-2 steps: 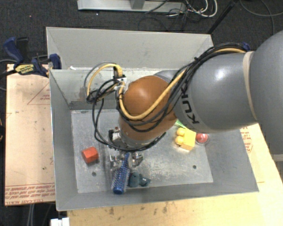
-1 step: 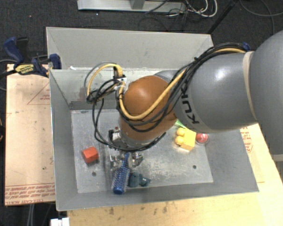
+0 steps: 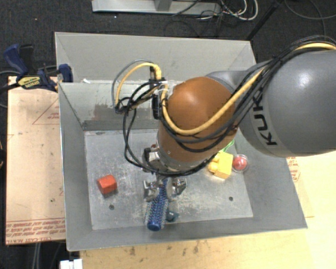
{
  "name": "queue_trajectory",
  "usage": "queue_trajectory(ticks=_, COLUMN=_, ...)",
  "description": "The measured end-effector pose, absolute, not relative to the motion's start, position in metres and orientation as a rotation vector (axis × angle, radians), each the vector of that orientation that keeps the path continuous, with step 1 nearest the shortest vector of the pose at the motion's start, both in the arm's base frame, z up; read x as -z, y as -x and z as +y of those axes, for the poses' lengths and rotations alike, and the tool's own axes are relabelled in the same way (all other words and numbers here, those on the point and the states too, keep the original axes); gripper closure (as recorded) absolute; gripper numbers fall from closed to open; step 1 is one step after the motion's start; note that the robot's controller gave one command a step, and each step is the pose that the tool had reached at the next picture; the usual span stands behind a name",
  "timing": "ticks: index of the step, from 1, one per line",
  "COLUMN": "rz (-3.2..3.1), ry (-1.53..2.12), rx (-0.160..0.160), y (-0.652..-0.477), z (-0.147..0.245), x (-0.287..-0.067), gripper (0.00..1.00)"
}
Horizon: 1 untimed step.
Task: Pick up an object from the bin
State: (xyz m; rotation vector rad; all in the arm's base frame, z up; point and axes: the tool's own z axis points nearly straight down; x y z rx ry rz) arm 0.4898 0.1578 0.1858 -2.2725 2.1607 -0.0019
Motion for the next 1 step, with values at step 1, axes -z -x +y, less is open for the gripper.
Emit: queue_trajectory(ticks=1, rz=2.195, ry=2.251, rx=-0.007, y=-0.5056, z=0.1392, x=-0.1151, gripper=1.00)
